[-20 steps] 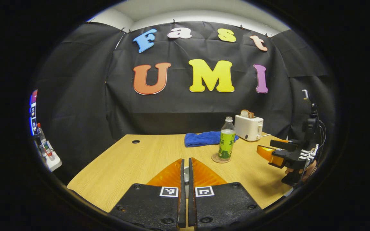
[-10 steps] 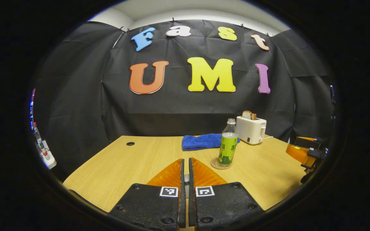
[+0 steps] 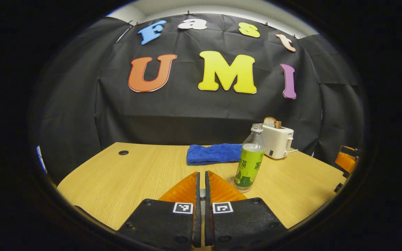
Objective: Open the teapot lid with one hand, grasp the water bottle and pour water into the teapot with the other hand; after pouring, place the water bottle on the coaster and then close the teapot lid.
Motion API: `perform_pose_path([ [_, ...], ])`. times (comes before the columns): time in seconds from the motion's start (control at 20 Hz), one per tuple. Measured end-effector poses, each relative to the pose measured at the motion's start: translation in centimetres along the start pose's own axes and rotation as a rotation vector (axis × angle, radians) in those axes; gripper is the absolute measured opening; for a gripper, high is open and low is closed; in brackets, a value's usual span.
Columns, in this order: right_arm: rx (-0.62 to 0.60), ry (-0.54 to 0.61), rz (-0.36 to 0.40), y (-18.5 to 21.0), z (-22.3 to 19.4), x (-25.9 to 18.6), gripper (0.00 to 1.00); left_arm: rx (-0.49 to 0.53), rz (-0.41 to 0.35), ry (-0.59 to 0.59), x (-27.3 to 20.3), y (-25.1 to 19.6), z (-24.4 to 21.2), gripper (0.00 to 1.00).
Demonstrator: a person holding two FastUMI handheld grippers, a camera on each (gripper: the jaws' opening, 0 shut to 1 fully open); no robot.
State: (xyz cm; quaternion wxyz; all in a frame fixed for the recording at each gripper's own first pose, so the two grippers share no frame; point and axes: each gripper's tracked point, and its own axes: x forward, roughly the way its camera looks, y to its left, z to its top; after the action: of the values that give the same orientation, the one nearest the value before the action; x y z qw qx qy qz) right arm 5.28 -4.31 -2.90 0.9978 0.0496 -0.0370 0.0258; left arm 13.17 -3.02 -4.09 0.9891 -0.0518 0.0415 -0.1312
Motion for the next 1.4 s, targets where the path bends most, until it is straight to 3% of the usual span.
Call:
perform_pose_path([
  [0.15, 0.007, 0.0, 0.006, -0.3, -0.1, 0.2, 0.84, -0.011, 0.026, 0.015, 0.7, 0.8, -2.3, 0.03],
  [0.3, 0.017, -0.002, 0.003, -0.8, -0.2, 0.3, 0.84, -0.022, 0.067, 0.034, 1.4, 2.1, -3.8, 0.07],
  [1.2, 0.015, 0.022, 0.02, -0.2, -1.0, 0.5, 0.84, -0.022, 0.116, 0.003, 1.6, 2.7, -4.8, 0.1],
  [1.25, 0.012, 0.022, 0.02, -0.1, -0.9, 0.5, 0.84, -0.023, 0.105, 0.006, 1.5, 2.5, -4.8, 0.12],
  [1.4, -0.005, 0.02, 0.013, 0.0, -0.8, 0.3, 0.84, -0.027, 0.097, 0.004, 1.4, 1.9, -4.8, 0.31],
])
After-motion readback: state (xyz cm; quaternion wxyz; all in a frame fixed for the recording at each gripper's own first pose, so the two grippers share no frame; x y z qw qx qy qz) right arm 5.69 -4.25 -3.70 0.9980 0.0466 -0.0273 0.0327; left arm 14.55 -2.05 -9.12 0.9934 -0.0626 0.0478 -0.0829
